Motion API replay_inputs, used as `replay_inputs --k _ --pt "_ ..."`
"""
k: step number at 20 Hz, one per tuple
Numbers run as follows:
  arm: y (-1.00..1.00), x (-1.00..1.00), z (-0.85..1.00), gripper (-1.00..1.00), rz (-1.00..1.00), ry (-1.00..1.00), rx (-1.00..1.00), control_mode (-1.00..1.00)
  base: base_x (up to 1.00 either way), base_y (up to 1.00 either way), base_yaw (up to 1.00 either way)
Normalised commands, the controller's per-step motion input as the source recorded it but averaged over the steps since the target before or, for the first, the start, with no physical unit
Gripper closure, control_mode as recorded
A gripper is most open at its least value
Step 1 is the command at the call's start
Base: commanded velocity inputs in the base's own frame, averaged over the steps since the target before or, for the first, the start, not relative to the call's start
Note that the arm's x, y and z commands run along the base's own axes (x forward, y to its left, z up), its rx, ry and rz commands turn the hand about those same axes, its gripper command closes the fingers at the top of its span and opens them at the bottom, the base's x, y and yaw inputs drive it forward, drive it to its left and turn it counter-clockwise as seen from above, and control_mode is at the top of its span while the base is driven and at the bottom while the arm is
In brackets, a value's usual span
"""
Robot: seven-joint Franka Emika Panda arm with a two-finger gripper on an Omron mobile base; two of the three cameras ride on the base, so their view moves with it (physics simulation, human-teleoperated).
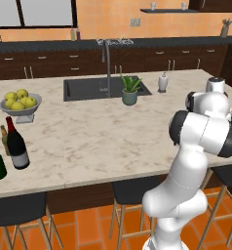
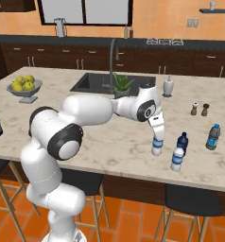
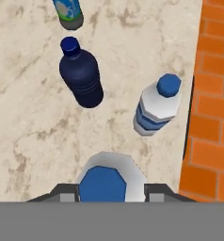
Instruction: Move the plastic bottles in the middle to the plastics group, and the glass bottles in the middle to the glass group.
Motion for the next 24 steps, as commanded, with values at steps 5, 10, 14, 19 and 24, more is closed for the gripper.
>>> replay_inputs --k 5,10,14,19,24 --pt "-0.25 -0.02 -0.02 1.0 -0.1 -0.06 0.01 -1.0 0.0 0.0 0.0" --pt "-0.17 -0.01 -0.22 1.0 -0.09 -0.07 0.01 -1.0 0.0 0.0 0.0" --pt "-0.09 -0.03 -0.61 1.0 -0.09 -0.06 0.0 -1.0 0.0 0.0 0.0" --pt "-0.02 -0.03 -0.55 1.0 -0.09 -0.04 0.0 -1.0 0.0 0.0 0.0" --pt "0.0 0.0 -0.24 1.0 -0.08 -0.01 0.0 -1.0 0.0 0.0 0.0"
